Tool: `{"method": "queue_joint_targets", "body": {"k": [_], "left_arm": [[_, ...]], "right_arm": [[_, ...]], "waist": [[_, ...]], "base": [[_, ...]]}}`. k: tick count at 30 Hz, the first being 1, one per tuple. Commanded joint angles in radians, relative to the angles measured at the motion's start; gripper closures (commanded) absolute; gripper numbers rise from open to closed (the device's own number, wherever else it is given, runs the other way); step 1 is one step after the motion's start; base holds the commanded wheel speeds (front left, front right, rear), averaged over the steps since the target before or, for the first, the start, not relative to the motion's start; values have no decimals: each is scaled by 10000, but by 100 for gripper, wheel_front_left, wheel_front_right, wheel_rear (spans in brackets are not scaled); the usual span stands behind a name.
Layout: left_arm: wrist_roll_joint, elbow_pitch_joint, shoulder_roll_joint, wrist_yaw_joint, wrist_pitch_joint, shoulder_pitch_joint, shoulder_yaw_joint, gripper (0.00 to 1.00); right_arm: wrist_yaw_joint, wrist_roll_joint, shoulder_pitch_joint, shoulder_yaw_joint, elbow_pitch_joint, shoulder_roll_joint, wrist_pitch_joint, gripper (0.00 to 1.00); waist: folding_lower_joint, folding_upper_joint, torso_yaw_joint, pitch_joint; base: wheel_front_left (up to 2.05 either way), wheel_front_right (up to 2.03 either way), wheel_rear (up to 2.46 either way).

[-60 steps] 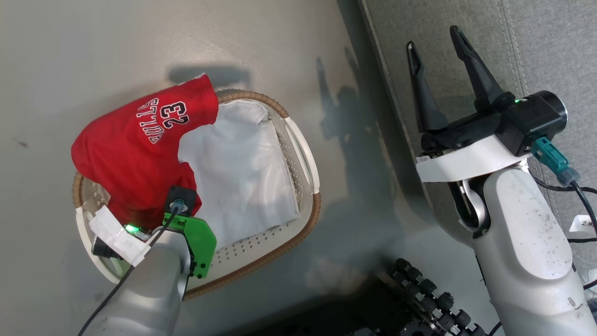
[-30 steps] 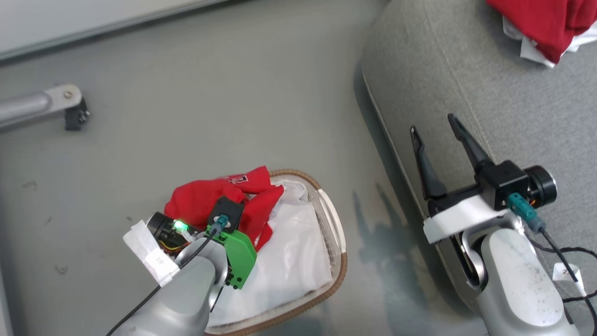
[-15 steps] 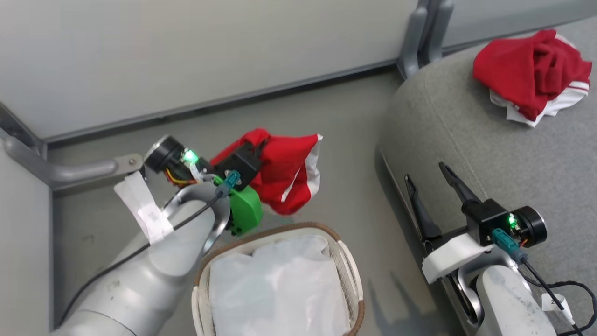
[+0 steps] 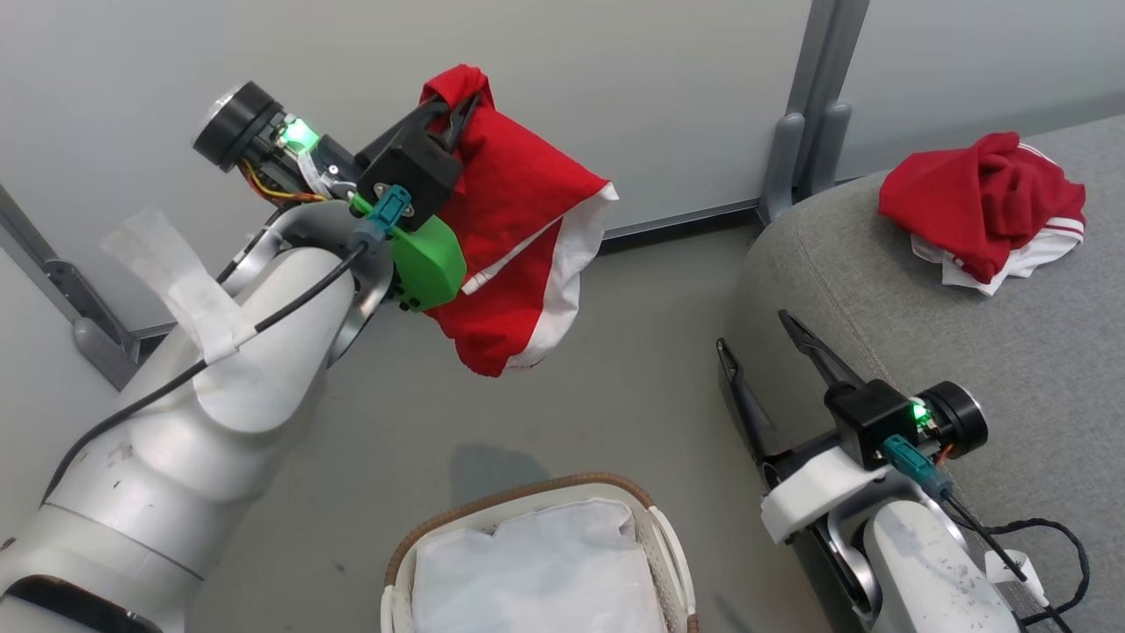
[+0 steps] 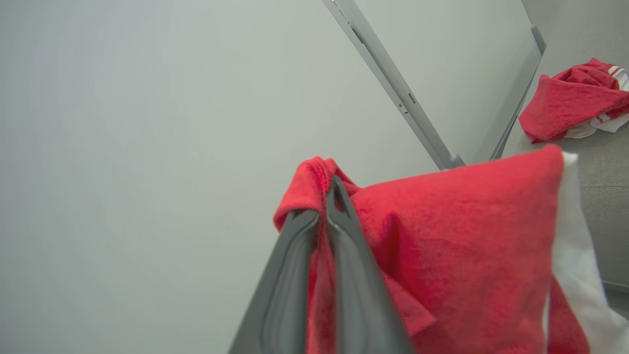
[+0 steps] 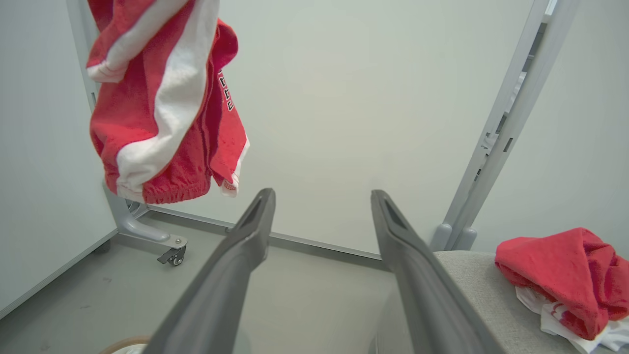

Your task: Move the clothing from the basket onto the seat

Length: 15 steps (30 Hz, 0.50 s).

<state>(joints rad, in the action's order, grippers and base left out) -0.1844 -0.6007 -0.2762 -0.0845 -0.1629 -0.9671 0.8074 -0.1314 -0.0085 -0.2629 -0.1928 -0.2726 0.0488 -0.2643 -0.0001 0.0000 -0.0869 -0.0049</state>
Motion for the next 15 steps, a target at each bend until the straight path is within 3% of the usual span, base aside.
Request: {"method": "queue_joint_targets", "body": {"k": [1,15], "left_arm": [[-78,118,-123,78,32,-203,-64,100],[-141,1466,-137,212,18,-170,124,100]], "right_arm": [[14,79,-144,-129,2,31,-1,0],[14,875,-1164,-1424,75,35,-1,0]], "waist": [[1,0,-10,-18],[1,0,253,-209]], "base": [[0,0,0],[0,0,0]]}}
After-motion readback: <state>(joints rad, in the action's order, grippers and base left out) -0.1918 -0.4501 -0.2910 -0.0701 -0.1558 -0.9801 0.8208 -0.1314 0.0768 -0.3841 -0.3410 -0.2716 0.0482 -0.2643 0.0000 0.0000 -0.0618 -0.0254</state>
